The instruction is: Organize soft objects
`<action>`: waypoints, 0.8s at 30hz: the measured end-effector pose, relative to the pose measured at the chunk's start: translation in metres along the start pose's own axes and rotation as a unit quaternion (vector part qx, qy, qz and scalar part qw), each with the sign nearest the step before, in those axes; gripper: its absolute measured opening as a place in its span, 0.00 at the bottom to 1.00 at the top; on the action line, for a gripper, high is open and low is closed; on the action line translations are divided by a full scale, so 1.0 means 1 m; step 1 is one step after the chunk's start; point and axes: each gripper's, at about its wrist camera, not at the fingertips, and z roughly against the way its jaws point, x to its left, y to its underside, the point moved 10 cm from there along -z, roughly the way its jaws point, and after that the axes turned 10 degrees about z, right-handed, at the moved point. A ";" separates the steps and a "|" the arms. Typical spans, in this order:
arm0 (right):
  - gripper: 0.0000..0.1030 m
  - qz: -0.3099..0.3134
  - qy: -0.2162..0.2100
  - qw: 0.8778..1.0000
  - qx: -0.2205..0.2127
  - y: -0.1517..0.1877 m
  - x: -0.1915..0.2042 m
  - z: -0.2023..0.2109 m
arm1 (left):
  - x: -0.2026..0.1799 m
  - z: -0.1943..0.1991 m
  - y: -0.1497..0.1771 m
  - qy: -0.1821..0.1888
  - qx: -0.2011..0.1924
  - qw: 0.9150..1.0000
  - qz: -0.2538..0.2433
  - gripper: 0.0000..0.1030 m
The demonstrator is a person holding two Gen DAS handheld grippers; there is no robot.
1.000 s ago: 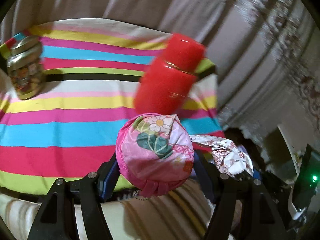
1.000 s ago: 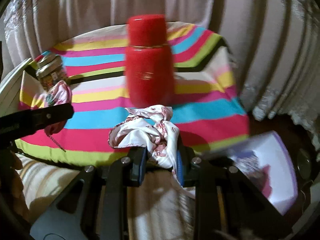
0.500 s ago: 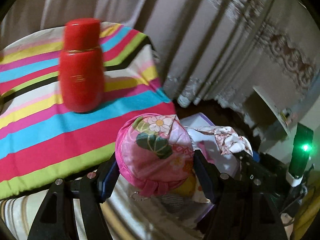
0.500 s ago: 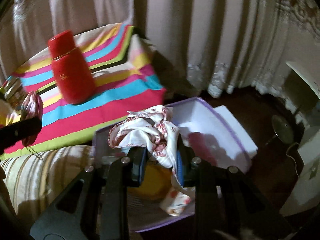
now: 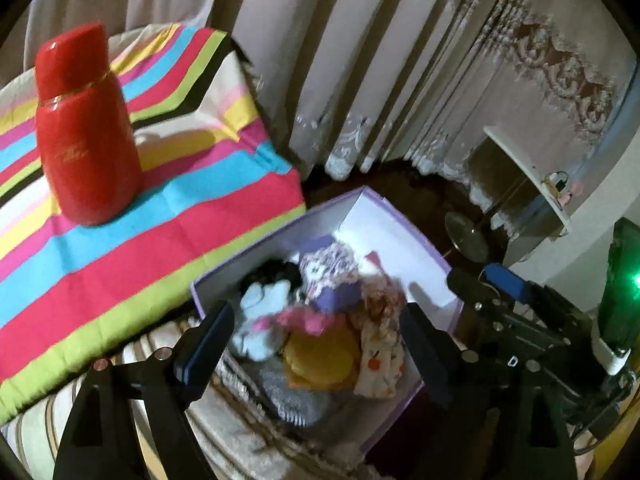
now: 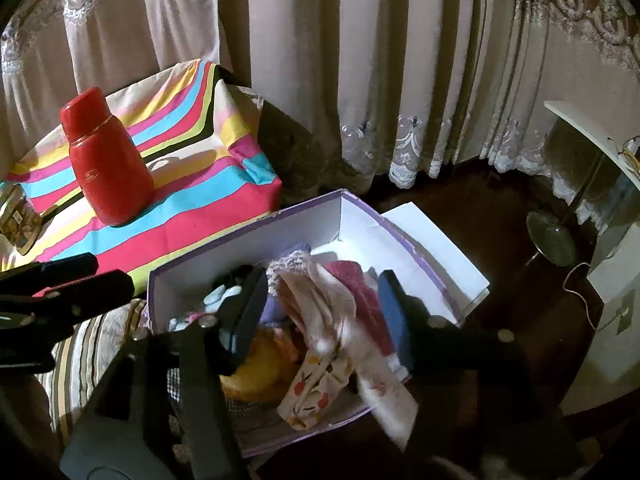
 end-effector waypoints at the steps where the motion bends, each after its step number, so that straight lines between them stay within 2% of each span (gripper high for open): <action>1: 0.61 0.004 -0.004 1.000 0.003 0.003 0.003 0.001 | 0.004 0.002 0.008 -0.002 0.010 1.000 0.002 0.83; 5: 0.63 0.027 -0.005 1.000 0.010 0.014 0.013 0.007 | 0.027 0.010 0.039 -0.008 0.036 0.998 0.043 0.83; 9: 0.63 0.043 -0.006 0.999 0.023 0.034 0.022 0.015 | 0.046 0.017 0.077 -0.007 0.061 0.993 0.097 0.83; 12: 0.63 0.054 -0.009 0.998 0.031 0.049 0.029 0.023 | 0.046 0.025 0.082 -0.014 0.047 0.995 0.090 0.83; 16: 0.63 0.059 -0.012 0.998 0.037 0.059 0.033 0.027 | 0.047 0.018 0.085 -0.033 0.056 0.994 0.085 0.84; 21: 0.63 0.056 -0.012 0.998 0.038 0.058 0.032 0.028 | 0.043 0.013 0.088 -0.057 0.053 0.995 0.067 0.88; 24: 0.63 0.057 -0.014 0.998 0.037 0.057 0.034 0.027 | 0.045 0.012 0.087 -0.058 0.053 0.994 0.071 0.88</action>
